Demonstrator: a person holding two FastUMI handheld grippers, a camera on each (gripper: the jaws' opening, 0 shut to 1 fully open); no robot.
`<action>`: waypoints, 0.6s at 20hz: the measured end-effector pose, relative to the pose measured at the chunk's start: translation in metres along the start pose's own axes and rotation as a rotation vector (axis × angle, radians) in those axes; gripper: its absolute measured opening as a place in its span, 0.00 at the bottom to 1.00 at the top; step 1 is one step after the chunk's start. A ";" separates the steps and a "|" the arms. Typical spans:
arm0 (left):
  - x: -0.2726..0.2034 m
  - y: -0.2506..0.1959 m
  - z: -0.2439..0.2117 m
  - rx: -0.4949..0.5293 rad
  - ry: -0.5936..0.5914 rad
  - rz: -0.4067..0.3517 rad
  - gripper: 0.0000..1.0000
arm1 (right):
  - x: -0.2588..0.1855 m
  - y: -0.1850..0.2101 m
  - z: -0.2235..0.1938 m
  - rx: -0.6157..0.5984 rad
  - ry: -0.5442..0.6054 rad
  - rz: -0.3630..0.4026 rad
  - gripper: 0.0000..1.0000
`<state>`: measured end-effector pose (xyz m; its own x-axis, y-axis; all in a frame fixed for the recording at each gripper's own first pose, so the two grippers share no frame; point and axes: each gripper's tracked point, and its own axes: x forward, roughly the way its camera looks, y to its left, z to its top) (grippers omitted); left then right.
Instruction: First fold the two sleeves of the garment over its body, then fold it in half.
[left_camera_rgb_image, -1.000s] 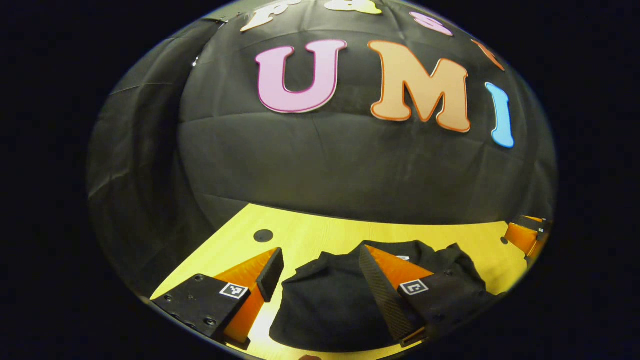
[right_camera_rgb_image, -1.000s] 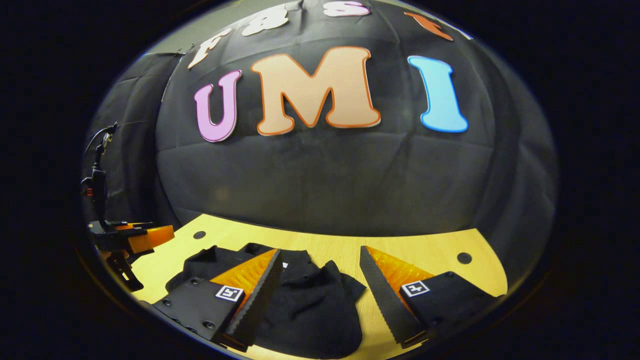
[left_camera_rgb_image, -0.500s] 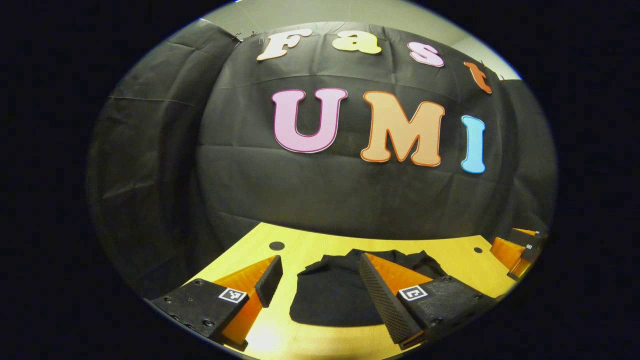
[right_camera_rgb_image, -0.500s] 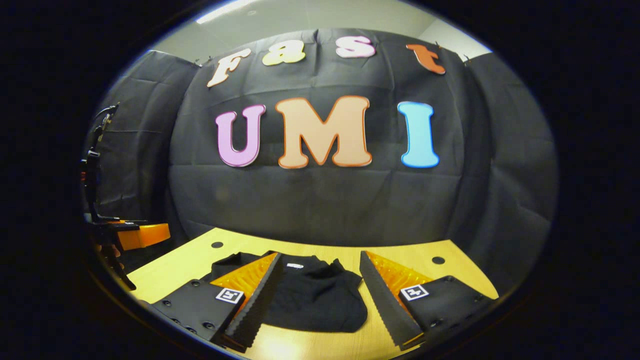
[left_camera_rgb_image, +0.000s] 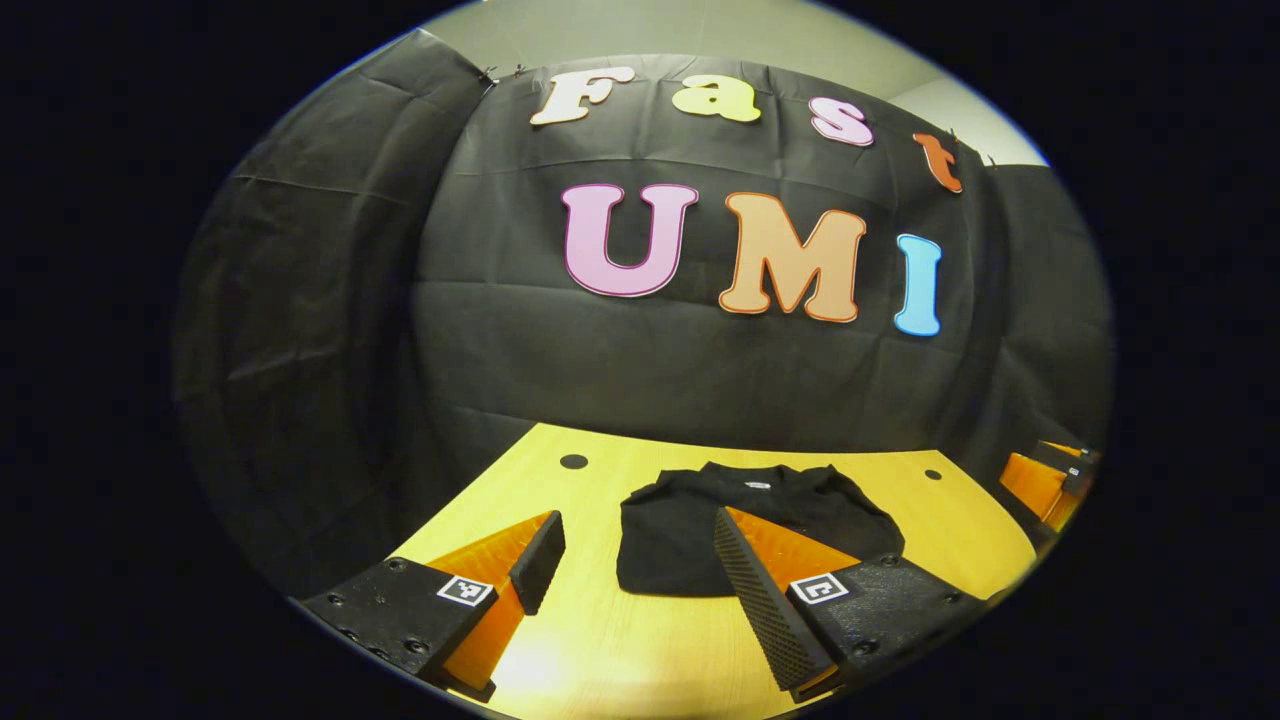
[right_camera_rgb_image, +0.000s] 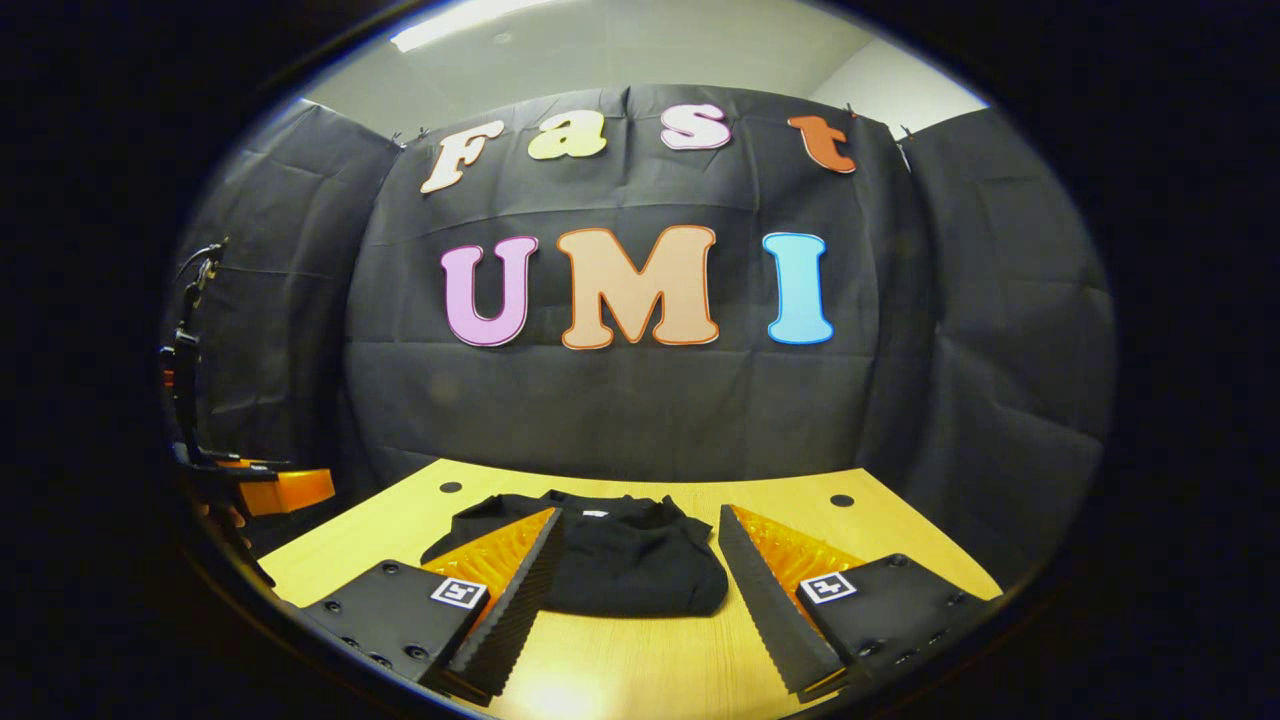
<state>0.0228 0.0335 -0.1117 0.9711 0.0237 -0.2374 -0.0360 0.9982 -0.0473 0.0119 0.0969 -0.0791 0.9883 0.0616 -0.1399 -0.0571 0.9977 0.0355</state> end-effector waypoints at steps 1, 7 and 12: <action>-0.006 -0.001 -0.005 -0.008 0.013 -0.006 0.92 | -0.004 0.001 -0.003 0.008 0.005 -0.006 0.98; -0.015 -0.003 -0.013 0.009 0.028 -0.044 0.93 | -0.020 0.016 -0.009 0.070 0.000 -0.004 0.98; -0.010 -0.006 -0.010 0.053 0.018 -0.068 0.92 | -0.022 0.021 -0.009 0.063 0.003 -0.016 0.97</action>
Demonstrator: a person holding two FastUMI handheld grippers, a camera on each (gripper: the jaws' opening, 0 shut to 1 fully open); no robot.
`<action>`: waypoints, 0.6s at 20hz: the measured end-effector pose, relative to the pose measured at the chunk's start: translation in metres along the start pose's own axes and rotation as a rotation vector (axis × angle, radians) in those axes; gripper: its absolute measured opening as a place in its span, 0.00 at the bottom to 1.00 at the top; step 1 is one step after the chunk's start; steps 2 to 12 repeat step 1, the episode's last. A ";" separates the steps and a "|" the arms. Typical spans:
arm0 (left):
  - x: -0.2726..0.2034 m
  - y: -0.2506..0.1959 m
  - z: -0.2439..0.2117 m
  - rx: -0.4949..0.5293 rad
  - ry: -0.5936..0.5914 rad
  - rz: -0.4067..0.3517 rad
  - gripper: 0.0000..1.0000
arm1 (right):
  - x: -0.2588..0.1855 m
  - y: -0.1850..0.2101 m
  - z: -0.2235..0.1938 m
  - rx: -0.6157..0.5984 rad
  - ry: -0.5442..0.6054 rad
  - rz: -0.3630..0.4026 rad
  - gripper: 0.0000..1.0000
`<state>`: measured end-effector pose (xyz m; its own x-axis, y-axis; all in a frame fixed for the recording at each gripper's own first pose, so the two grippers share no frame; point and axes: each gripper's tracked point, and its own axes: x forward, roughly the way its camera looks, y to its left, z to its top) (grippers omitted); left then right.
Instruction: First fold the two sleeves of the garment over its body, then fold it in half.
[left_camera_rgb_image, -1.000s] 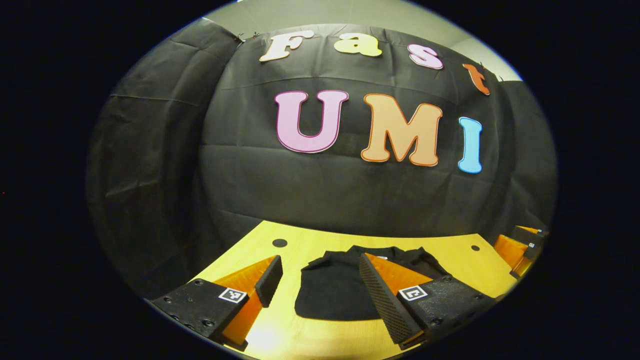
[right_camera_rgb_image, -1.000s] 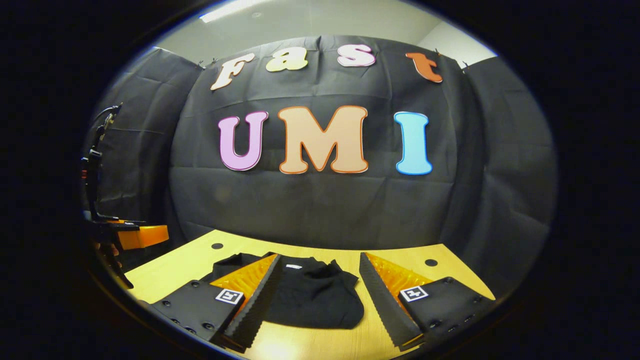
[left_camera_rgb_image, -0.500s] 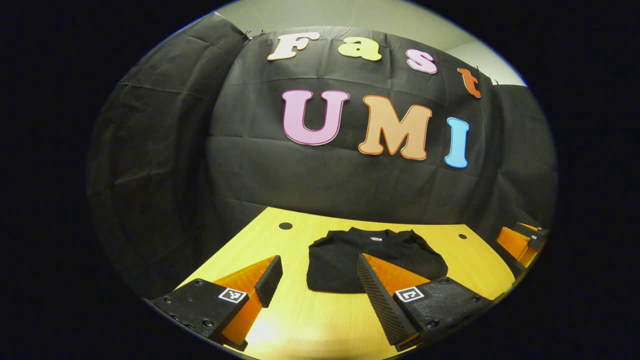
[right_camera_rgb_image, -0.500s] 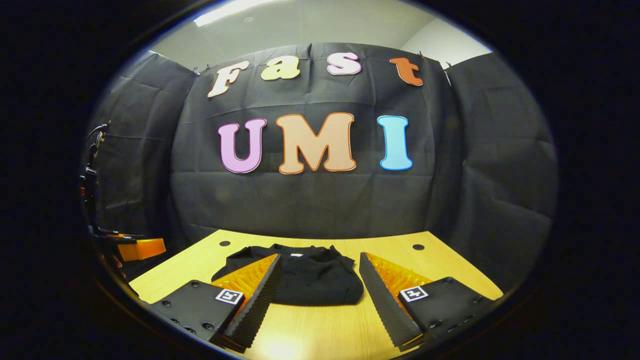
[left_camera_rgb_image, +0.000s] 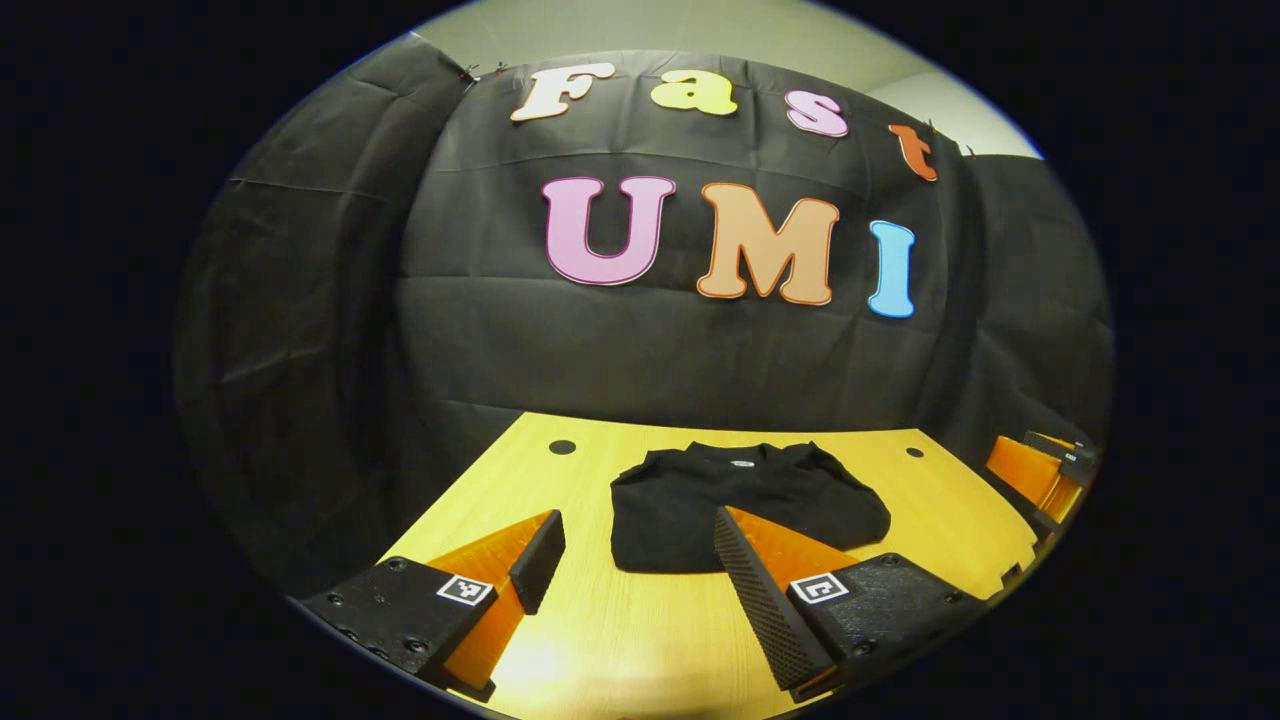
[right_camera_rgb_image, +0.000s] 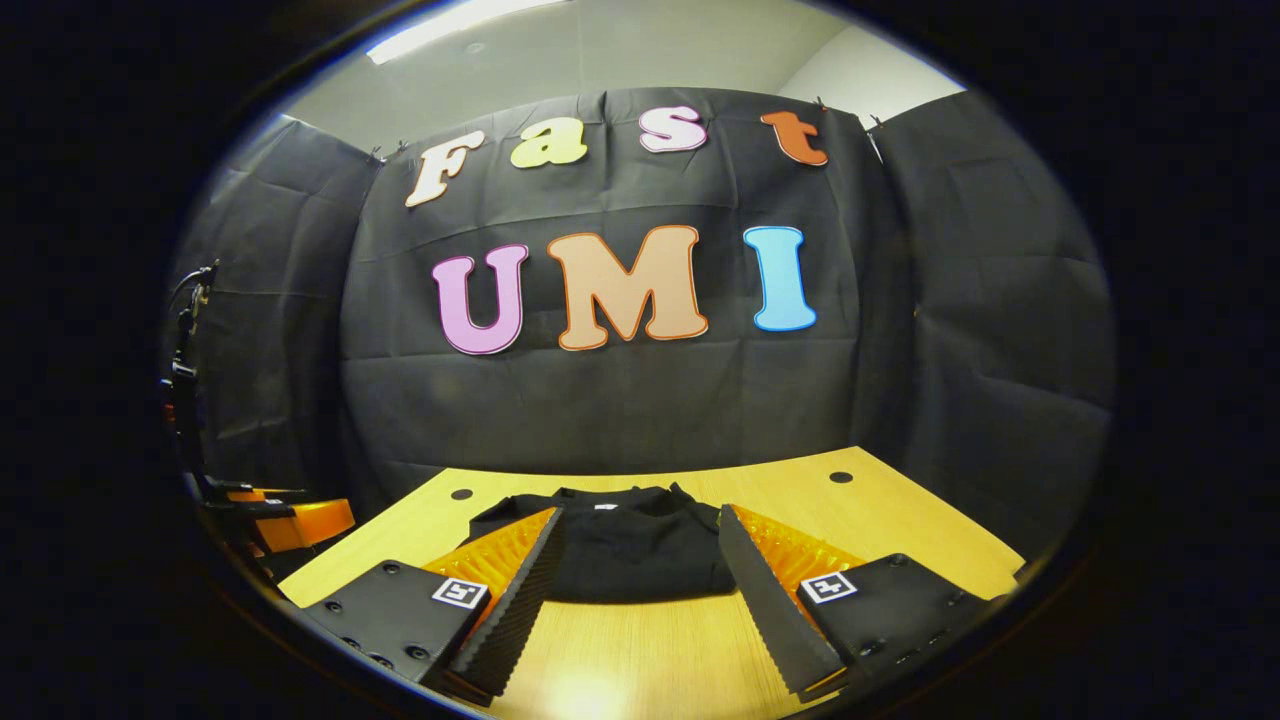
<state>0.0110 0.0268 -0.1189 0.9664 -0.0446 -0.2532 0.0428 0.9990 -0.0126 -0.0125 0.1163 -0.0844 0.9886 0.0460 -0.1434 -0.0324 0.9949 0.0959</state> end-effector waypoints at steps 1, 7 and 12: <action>0.000 -0.001 0.000 -0.005 -0.001 -0.008 0.92 | 0.001 0.001 0.002 0.000 -0.002 -0.002 0.97; 0.000 -0.001 0.000 -0.005 -0.001 -0.008 0.92 | 0.001 0.001 0.002 0.000 -0.002 -0.002 0.97; 0.000 -0.001 0.000 -0.005 -0.001 -0.008 0.92 | 0.001 0.001 0.002 0.000 -0.002 -0.002 0.97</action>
